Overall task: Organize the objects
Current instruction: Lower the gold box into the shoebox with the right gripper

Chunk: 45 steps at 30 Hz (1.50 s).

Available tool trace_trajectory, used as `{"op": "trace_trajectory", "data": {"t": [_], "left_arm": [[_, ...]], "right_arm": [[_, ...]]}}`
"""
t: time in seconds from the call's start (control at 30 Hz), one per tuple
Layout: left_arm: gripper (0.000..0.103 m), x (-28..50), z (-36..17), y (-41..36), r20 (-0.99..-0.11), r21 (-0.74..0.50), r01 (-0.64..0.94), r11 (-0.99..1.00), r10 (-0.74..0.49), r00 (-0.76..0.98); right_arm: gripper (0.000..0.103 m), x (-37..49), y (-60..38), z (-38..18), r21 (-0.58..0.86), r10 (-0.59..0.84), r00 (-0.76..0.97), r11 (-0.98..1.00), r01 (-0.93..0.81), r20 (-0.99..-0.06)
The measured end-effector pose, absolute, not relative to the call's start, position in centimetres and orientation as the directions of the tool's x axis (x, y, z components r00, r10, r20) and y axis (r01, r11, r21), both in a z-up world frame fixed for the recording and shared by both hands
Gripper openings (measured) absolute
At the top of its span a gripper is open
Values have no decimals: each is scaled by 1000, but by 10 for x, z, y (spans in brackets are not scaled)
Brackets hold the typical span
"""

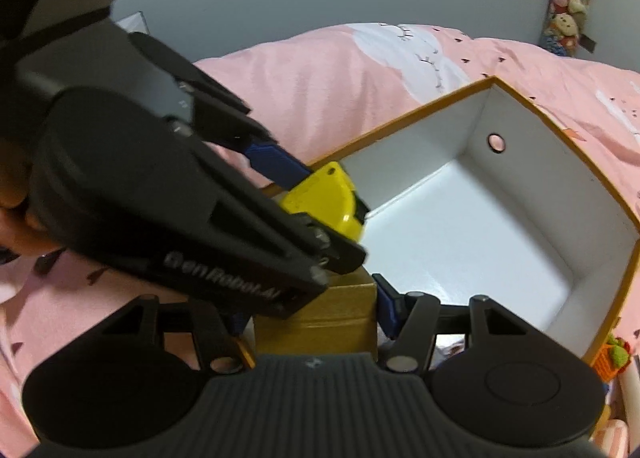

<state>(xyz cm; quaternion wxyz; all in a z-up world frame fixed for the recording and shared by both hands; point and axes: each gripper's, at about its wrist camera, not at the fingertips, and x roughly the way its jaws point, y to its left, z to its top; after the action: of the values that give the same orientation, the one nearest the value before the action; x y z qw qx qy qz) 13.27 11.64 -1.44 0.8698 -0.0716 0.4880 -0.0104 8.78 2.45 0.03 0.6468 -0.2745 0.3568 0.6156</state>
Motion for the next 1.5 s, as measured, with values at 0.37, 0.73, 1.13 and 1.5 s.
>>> {"op": "trace_trajectory", "data": {"t": [0.37, 0.73, 1.13, 1.5], "left_arm": [[57, 136, -19, 115, -863, -129, -36, 991, -94, 497], [57, 138, -18, 111, -869, -108, -15, 994, -87, 488], [57, 138, -19, 112, -870, -110, -22, 994, -85, 485], [57, 136, 2, 129, -807, -182, -84, 980, -99, 583]], "right_arm": [[61, 98, 47, -21, 153, 527, -117, 24, -988, -842], [65, 118, 33, -22, 275, 533, -184, 95, -957, -826], [58, 125, 21, -21, 357, 544, -235, 128, -925, -805], [62, 125, 49, -17, 336, 616, -169, 165, -927, -770]]}}
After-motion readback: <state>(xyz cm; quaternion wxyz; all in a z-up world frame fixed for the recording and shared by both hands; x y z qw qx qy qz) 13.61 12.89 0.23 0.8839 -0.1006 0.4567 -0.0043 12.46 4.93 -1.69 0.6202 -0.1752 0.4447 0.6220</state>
